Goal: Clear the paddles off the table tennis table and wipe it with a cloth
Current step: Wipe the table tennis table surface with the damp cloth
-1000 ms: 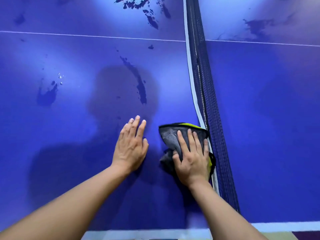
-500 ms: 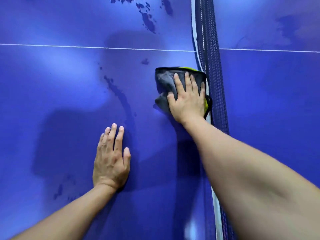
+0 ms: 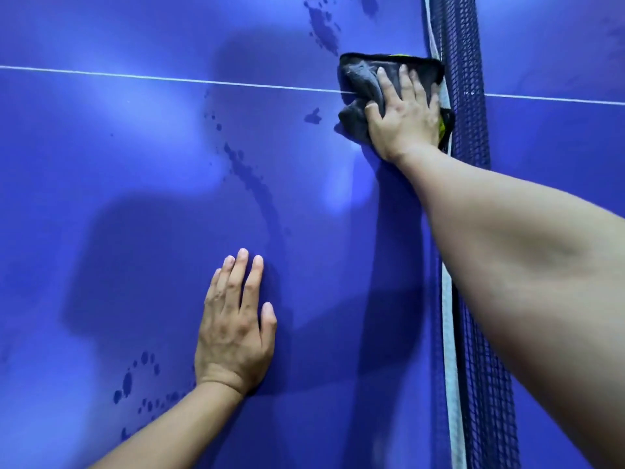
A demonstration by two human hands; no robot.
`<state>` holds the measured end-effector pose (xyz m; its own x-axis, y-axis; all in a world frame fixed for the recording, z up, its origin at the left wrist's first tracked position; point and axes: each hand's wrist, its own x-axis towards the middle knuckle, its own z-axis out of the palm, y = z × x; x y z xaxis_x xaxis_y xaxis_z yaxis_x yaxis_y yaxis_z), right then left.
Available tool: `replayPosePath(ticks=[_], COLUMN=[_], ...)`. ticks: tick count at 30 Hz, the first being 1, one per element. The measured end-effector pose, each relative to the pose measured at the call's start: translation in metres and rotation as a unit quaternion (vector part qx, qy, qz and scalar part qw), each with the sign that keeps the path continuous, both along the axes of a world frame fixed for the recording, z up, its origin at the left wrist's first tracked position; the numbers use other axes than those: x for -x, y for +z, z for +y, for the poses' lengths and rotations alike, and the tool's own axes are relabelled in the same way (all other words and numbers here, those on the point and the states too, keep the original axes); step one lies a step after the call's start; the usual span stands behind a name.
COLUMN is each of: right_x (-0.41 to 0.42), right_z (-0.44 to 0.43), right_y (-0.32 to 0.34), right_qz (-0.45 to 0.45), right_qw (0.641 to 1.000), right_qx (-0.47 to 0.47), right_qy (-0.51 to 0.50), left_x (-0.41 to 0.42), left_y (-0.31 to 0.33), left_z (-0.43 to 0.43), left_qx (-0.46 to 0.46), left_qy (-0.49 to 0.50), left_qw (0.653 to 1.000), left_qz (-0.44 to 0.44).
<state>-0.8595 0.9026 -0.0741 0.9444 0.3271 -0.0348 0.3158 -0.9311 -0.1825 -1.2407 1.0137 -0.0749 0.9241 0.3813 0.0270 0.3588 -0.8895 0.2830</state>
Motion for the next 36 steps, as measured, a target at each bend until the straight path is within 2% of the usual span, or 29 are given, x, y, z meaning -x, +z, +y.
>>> replayPosePath(ticks=[4, 15, 22, 25, 30, 36], right_x=[0.050, 0.275, 0.397, 0.439, 0.525, 0.629], right_z=[-0.014, -0.076, -0.107, -0.117, -0.136, -0.157], right_y=[0.003, -0.003, -0.005, -0.007, -0.006, -0.001], right_qz=[-0.005, -0.031, -0.049, -0.044, -0.053, -0.051], right_qw=[1.000, 0.999, 0.999, 0.999, 0.998, 0.998], right_qx=[0.001, -0.009, -0.010, -0.017, -0.024, -0.028], right_qy=[0.007, -0.010, -0.009, -0.002, 0.013, 0.031], left_x=[-0.002, 0.004, 0.016, 0.058, 0.180, 0.327], left_y=[0.001, -0.002, 0.001, 0.003, 0.001, 0.006], left_z=[0.001, 0.004, 0.003, -0.013, -0.051, -0.082], left_qx=[0.007, 0.002, -0.067, -0.074, -0.052, -0.005], left_qy=[-0.002, -0.011, -0.028, -0.056, -0.129, -0.137], left_qw=[1.000, 1.000, 0.995, 0.992, 0.989, 0.990], left_qz=[-0.004, 0.007, 0.076, 0.087, 0.040, 0.021])
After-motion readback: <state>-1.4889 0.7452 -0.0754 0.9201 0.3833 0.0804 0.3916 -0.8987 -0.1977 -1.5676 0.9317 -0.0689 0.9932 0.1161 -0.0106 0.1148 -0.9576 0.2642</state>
